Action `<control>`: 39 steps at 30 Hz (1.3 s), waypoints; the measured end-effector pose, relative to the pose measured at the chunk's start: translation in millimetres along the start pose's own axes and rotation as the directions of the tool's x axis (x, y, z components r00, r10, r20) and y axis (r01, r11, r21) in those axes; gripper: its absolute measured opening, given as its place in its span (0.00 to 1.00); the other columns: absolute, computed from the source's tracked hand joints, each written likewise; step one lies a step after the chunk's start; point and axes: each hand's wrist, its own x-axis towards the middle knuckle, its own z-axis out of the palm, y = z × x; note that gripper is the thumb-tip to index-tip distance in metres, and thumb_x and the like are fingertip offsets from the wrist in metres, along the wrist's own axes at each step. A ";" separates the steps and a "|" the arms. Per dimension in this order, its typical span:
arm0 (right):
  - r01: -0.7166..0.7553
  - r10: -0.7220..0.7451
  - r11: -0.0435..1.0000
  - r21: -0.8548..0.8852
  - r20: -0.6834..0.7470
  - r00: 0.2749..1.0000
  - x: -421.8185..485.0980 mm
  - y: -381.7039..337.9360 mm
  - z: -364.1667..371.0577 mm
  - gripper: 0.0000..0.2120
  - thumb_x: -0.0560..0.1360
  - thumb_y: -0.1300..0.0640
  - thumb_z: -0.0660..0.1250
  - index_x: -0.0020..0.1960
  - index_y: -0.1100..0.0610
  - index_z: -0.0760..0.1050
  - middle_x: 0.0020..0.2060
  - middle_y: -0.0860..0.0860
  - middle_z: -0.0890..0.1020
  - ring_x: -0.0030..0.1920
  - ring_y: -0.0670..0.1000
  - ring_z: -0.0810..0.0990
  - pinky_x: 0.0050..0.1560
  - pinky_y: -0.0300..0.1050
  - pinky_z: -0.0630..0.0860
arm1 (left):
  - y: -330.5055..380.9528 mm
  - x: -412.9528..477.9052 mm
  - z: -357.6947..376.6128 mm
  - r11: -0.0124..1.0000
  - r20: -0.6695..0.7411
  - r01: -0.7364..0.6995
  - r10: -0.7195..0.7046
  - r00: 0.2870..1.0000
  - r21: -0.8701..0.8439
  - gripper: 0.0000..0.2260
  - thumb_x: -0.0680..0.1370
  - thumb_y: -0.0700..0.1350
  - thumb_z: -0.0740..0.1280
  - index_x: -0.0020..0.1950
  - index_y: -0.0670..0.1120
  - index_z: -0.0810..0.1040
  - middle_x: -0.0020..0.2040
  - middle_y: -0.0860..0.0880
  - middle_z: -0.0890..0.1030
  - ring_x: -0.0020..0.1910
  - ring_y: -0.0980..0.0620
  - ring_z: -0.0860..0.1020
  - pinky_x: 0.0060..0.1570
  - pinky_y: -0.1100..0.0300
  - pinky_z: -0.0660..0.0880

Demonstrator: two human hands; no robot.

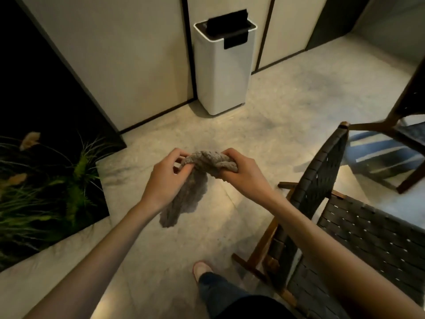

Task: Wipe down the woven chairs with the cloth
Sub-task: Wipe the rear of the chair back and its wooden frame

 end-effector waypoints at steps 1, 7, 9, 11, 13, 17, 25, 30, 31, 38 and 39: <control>0.000 0.000 1.000 0.006 -0.008 1.000 18.3 -7.0 -0.3 0.12 0.74 0.58 0.70 0.57 0.55 0.75 0.47 0.51 0.83 0.47 0.50 0.81 0.50 0.56 0.78 | -2.2 19.3 -11.1 1.000 0.011 -0.006 0.006 1.000 0.013 0.02 0.78 0.47 0.65 0.49 0.54 0.75 0.46 0.59 0.78 0.45 0.66 0.75 0.36 0.73 0.71; 0.030 -0.023 0.998 0.055 -0.127 0.992 104.5 -34.7 -6.0 0.12 0.75 0.58 0.67 0.54 0.44 0.73 0.42 0.37 0.79 0.42 0.36 0.80 0.39 0.32 0.77 | -14.1 117.4 -53.8 0.998 0.070 -0.034 0.030 0.997 0.056 0.03 0.78 0.51 0.64 0.50 0.59 0.73 0.45 0.62 0.76 0.41 0.65 0.77 0.31 0.73 0.71; 0.027 -0.021 0.999 0.030 -0.191 0.981 125.4 -37.6 -7.6 0.12 0.76 0.59 0.66 0.54 0.43 0.73 0.43 0.37 0.78 0.43 0.36 0.79 0.37 0.30 0.76 | -20.9 148.7 -59.9 0.997 0.118 -0.055 0.048 0.992 0.055 0.03 0.79 0.51 0.64 0.51 0.58 0.73 0.46 0.62 0.76 0.43 0.63 0.76 0.35 0.72 0.71; 0.005 -0.007 1.000 -0.007 -0.254 0.967 144.2 -35.7 -8.4 0.12 0.77 0.59 0.65 0.54 0.44 0.74 0.44 0.40 0.79 0.44 0.40 0.79 0.40 0.34 0.78 | -27.2 180.2 -63.7 0.995 0.172 -0.089 0.079 0.982 0.054 0.03 0.78 0.51 0.64 0.52 0.57 0.74 0.46 0.61 0.75 0.44 0.63 0.76 0.37 0.72 0.70; -0.039 0.025 0.999 -0.034 -0.333 0.943 160.1 -32.6 -8.3 0.10 0.77 0.60 0.64 0.54 0.46 0.75 0.45 0.44 0.81 0.45 0.44 0.79 0.45 0.41 0.80 | -31.3 212.0 -65.6 0.987 0.232 -0.144 0.125 0.965 0.070 0.03 0.78 0.50 0.64 0.51 0.57 0.74 0.44 0.63 0.74 0.42 0.63 0.75 0.36 0.71 0.69; -0.155 0.128 0.988 -0.023 -0.453 0.882 183.6 -29.1 -7.0 0.09 0.78 0.59 0.63 0.54 0.48 0.76 0.48 0.46 0.80 0.48 0.45 0.78 0.50 0.42 0.79 | -34.7 271.1 -65.5 0.955 0.375 -0.281 0.229 0.899 0.090 0.03 0.78 0.51 0.65 0.50 0.59 0.74 0.43 0.65 0.73 0.40 0.64 0.74 0.34 0.70 0.67; -0.410 0.360 0.905 0.116 -0.724 0.588 182.3 -25.2 -5.1 0.07 0.76 0.55 0.67 0.53 0.47 0.74 0.44 0.41 0.77 0.47 0.41 0.76 0.45 0.27 0.70 | -18.1 354.4 -18.9 0.903 0.694 -0.425 0.271 0.666 0.055 0.05 0.78 0.55 0.64 0.49 0.56 0.77 0.45 0.56 0.79 0.44 0.56 0.77 0.42 0.59 0.75; -0.474 0.387 0.856 0.204 -0.863 0.326 163.6 -14.4 -15.0 0.08 0.73 0.55 0.71 0.48 0.54 0.73 0.43 0.45 0.78 0.42 0.42 0.77 0.40 0.32 0.74 | 15.1 361.6 52.2 0.978 0.861 -0.202 0.142 0.489 -0.046 0.09 0.78 0.53 0.65 0.41 0.51 0.79 0.40 0.50 0.80 0.44 0.51 0.78 0.46 0.54 0.76; -0.481 0.388 0.851 0.211 -0.870 0.305 162.0 -9.6 -18.1 0.09 0.73 0.55 0.71 0.48 0.57 0.73 0.44 0.48 0.78 0.42 0.44 0.77 0.40 0.34 0.75 | 24.7 360.9 67.1 0.995 0.891 -0.079 0.090 0.445 -0.061 0.09 0.78 0.51 0.65 0.40 0.50 0.79 0.39 0.50 0.79 0.44 0.51 0.77 0.44 0.53 0.76; -0.522 0.517 0.779 0.346 -0.826 0.224 165.0 49.1 -55.6 0.17 0.74 0.60 0.70 0.61 0.57 0.71 0.57 0.49 0.73 0.56 0.45 0.75 0.47 0.27 0.72 | 87.6 377.7 177.8 0.969 0.988 0.238 -0.093 0.127 0.061 0.06 0.79 0.48 0.64 0.50 0.46 0.76 0.48 0.45 0.76 0.45 0.47 0.78 0.39 0.58 0.78; -0.520 0.549 0.766 0.378 -0.805 0.223 166.4 56.4 -61.4 0.22 0.74 0.60 0.69 0.65 0.56 0.68 0.59 0.48 0.72 0.58 0.45 0.74 0.48 0.27 0.72 | 95.5 380.4 191.3 0.967 0.992 0.245 -0.089 0.087 0.065 0.05 0.79 0.47 0.64 0.50 0.46 0.76 0.47 0.45 0.77 0.45 0.46 0.79 0.39 0.58 0.79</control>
